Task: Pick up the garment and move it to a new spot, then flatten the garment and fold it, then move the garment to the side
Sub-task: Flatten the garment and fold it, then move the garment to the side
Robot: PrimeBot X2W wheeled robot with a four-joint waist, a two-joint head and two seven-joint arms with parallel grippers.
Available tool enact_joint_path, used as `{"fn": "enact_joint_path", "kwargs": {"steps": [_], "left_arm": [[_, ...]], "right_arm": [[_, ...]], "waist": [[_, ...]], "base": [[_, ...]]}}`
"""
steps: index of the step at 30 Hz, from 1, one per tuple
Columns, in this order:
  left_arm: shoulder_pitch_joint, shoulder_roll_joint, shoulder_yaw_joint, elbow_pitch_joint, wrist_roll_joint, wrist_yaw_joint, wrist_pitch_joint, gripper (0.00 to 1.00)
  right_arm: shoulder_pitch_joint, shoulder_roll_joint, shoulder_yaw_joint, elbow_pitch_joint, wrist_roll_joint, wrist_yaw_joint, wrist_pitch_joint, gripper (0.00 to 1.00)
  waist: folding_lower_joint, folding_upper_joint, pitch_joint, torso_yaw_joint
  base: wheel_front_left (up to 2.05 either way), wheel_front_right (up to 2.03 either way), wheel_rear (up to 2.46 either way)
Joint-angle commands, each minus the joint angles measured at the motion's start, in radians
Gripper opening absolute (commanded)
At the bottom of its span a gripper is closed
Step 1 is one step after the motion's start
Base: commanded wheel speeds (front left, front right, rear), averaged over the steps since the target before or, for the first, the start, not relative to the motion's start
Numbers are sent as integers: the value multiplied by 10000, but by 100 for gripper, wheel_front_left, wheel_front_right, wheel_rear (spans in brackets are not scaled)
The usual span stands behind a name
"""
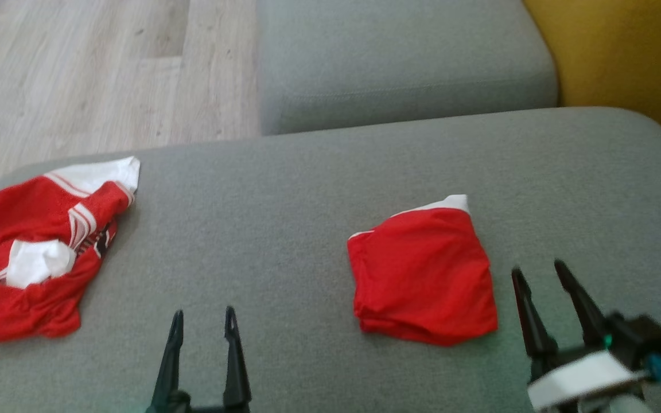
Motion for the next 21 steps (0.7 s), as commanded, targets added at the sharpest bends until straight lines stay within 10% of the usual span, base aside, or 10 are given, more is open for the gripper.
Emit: {"fn": "enact_joint_path", "kwargs": {"steps": [1,21], "left_arm": [[-194,-41,412,-286,52,-64,-80,100],[442,-41,1044,192,245,-639,-80,100]], "right_arm": [[-113,-95,142,-410,-165,46,-110,100],[1003,103,-219,-765,-706,46,-110,100]], "waist": [[1,0,-112,-104],[1,0,-458,-275]], "base": [[0,0,0],[0,0,0]]}}
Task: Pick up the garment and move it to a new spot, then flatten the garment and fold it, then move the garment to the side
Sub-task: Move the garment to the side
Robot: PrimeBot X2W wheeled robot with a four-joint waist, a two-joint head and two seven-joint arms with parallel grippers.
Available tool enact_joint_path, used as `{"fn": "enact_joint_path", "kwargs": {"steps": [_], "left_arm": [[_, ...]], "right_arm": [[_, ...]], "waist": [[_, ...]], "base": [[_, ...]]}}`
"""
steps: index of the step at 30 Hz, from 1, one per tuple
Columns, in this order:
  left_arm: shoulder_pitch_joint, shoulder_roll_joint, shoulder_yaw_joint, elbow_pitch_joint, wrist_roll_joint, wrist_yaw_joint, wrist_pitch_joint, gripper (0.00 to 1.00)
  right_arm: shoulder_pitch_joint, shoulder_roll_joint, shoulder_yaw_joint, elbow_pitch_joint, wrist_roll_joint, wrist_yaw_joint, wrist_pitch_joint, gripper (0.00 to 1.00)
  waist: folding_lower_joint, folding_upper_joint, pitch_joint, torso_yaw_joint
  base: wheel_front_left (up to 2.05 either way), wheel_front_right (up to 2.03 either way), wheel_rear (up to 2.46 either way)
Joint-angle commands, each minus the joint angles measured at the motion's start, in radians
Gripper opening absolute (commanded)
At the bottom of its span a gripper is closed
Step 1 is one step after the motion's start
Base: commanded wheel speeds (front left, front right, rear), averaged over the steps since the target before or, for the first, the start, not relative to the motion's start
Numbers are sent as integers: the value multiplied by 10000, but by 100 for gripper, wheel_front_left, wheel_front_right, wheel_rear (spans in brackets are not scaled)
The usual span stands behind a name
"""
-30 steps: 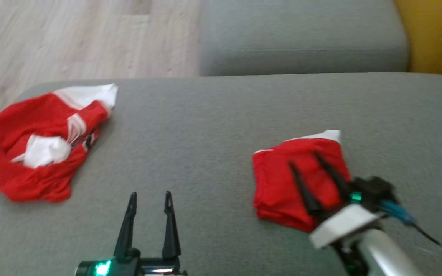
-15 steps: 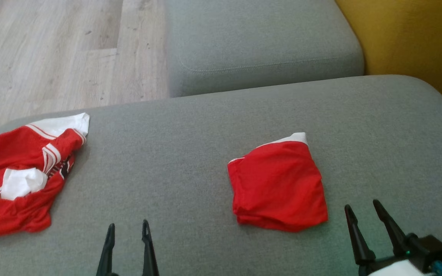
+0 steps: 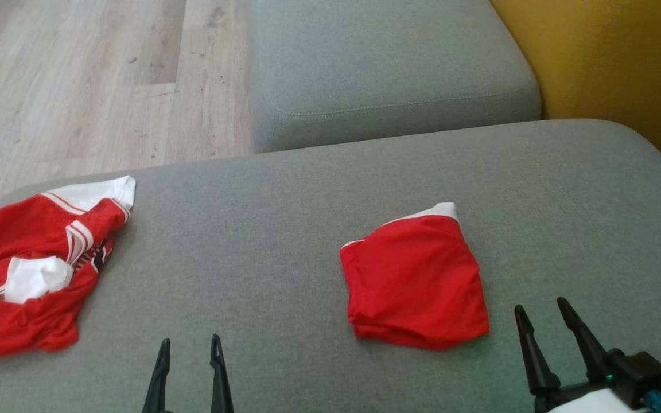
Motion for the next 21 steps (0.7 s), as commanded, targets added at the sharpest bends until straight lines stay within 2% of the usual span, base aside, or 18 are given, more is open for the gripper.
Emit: {"fn": "enact_joint_path", "kwargs": {"steps": [1,21], "left_arm": [[-228,-51,291,-237,88,-76,-82,100],[-144,-51,203,-201,122,-225,-82,100]], "right_arm": [[-330,-125,211,-301,-113,46,-110,100],[-289,-230,293,-201,3,46,-110,100]], "waist": [[0,0,-24,20],[0,0,19,226]], "base": [[0,0,0],[0,0,0]]}}
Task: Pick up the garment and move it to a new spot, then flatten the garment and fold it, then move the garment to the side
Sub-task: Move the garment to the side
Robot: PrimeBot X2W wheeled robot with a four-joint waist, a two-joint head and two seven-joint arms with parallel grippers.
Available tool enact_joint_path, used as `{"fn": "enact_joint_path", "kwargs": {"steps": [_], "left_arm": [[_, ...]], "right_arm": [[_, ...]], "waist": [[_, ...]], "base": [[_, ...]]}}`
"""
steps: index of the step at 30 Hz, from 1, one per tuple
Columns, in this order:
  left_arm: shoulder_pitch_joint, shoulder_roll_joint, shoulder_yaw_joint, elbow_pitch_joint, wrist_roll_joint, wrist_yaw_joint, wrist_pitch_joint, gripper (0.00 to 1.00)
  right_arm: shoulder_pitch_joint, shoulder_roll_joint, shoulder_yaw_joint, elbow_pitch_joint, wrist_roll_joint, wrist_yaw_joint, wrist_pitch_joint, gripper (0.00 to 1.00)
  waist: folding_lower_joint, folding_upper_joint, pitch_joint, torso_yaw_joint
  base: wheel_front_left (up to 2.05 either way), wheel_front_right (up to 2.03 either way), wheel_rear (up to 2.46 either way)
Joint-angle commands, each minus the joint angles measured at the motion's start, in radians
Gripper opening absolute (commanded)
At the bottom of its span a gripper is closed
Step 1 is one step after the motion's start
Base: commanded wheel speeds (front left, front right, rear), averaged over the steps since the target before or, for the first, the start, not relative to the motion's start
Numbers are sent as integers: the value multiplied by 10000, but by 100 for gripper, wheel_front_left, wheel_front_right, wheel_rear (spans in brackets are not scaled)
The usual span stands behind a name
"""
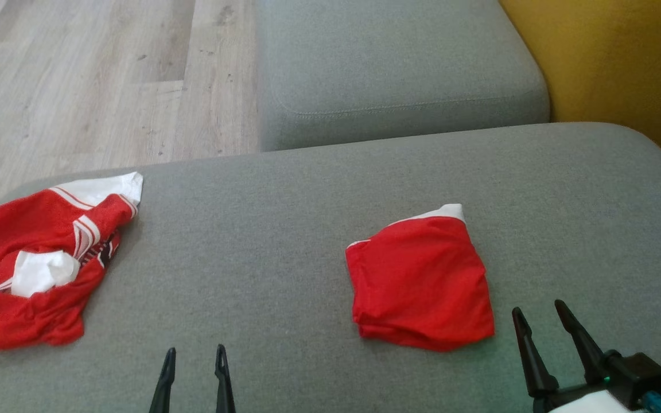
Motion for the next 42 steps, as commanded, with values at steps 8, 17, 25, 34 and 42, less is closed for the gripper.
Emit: {"fn": "enact_joint_path", "kwargs": {"steps": [8,17,25,34,42], "left_arm": [[-630,-57,73,-441,137,37,-82,100],[-987,-57,-426,-596,212,169,-82,100],[-1458,-57,-857,-535,185,314,-82,100],[-2028,-57,-1278,-465,131,545,-82,100],[-2342,-57,-1477,-549,8,769,-82,100]], "right_arm": [[-681,-475,93,-88,103,46,-111,100],[-2185,-972,-46,1938,917,46,-111,100],[-3784,-1670,1173,4145,2705,46,380,100],[-4928,-1960,3330,5019,5017,46,1302,46],[-5767,-2939,4105,4854,5906,46,614,0]], "waist": [[0,1,436,212],[0,1,1122,659],[0,1,1768,1002],[0,1,2438,1189],[0,1,3015,808]], "base": [[0,0,0],[0,0,0],[0,0,0],[0,0,0],[0,0,0]]}}
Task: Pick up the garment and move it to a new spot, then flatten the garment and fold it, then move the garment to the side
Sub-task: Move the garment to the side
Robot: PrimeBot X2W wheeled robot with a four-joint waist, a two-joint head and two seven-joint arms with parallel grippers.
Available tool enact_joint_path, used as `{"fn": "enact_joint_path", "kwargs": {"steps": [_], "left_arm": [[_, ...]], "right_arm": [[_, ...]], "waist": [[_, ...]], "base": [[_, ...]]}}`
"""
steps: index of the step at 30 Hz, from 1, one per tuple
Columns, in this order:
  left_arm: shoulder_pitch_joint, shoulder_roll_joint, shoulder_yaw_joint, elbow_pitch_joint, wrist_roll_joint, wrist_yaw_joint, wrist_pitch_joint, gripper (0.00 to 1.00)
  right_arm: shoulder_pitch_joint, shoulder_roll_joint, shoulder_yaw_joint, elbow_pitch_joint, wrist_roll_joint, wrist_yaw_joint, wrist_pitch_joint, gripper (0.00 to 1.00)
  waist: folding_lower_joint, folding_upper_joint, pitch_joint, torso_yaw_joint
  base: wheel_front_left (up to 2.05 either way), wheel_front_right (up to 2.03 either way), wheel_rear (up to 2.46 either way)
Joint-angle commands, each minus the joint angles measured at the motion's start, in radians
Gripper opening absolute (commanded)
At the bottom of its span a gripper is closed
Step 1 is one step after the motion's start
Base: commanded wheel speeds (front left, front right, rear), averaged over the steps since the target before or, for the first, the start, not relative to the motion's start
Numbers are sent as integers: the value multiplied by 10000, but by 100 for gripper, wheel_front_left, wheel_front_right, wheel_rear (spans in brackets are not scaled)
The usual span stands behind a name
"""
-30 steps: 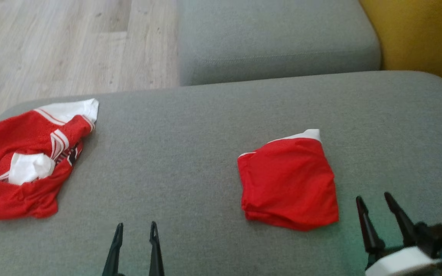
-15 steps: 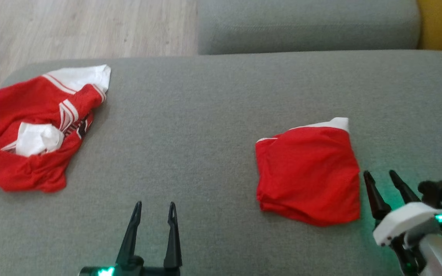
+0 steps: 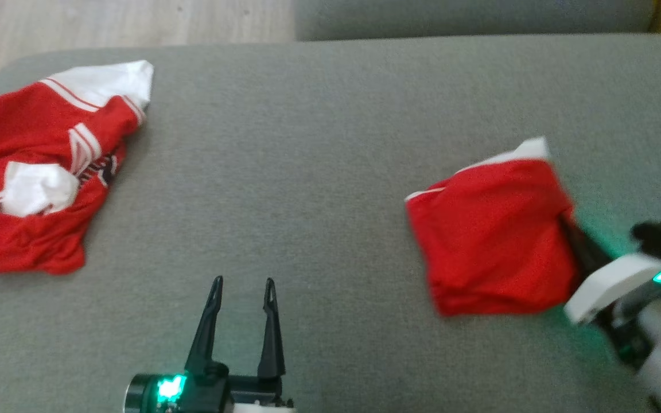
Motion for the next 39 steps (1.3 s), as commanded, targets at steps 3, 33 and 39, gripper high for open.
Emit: {"fn": "enact_joint_path", "kwargs": {"steps": [3,33,39], "left_arm": [[-653,-36,59,-484,-48,141,-80,100],[-3660,-35,-481,-81,790,60,-80,100],[-3234,-36,-451,-81,441,186,-80,100]], "right_arm": [[-954,-1264,157,-239,67,44,-273,0],[-4526,-4167,-1565,1894,-1742,44,-887,100],[-3470,-2990,-2743,831,-3413,44,-889,100]], "waist": [[-1,0,703,-599],[-1,0,3573,-1858],[-1,0,2541,-1399]], "base": [[0,0,0],[0,0,0],[0,0,0]]}}
